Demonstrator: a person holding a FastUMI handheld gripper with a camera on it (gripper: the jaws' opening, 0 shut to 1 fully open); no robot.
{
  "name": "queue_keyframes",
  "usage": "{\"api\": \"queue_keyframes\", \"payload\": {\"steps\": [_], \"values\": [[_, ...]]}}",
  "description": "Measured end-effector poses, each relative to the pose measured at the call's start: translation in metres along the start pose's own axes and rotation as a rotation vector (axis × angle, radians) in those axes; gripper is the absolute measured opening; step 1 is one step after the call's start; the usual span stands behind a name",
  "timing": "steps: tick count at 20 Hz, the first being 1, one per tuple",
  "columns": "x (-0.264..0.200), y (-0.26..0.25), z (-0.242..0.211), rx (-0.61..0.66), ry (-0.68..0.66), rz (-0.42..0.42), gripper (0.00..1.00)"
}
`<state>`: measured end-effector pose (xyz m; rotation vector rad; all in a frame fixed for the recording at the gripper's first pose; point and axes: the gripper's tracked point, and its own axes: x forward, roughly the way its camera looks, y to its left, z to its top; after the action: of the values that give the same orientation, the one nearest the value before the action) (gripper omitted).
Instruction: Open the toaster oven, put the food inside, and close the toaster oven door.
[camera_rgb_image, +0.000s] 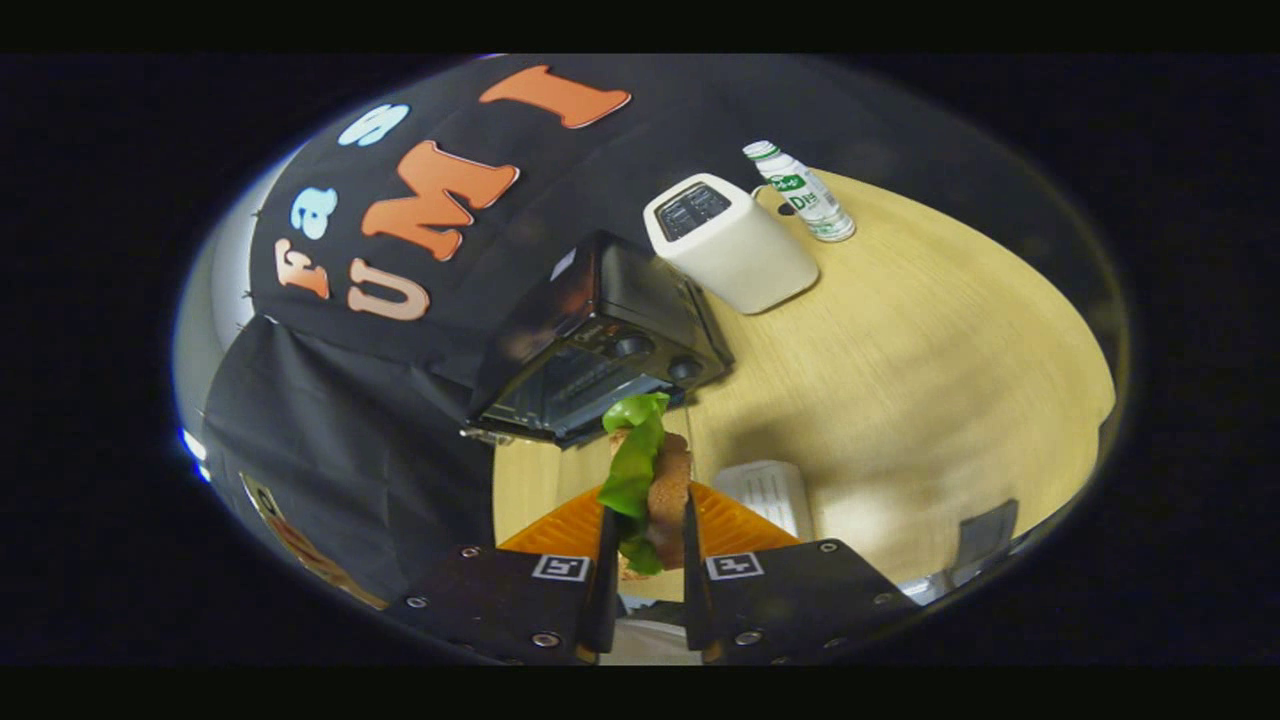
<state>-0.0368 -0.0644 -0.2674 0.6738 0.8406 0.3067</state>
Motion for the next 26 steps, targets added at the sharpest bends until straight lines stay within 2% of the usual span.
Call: {"api": "queue_keyframes", "payload": {"steps": [5,9,15,21,26], "values": [[0.051,0.021,-0.005,0.105,-0.078,0.011,0.28],[0.09,0.054,-0.014,0.197,-0.136,0.089,0.28],[0.144,0.081,-0.016,0.26,-0.211,0.092,0.28],[0.188,0.092,0.011,0.414,-0.396,0.102,0.28],[0.227,0.097,0.018,0.506,-0.445,0.087,0.28]]}}
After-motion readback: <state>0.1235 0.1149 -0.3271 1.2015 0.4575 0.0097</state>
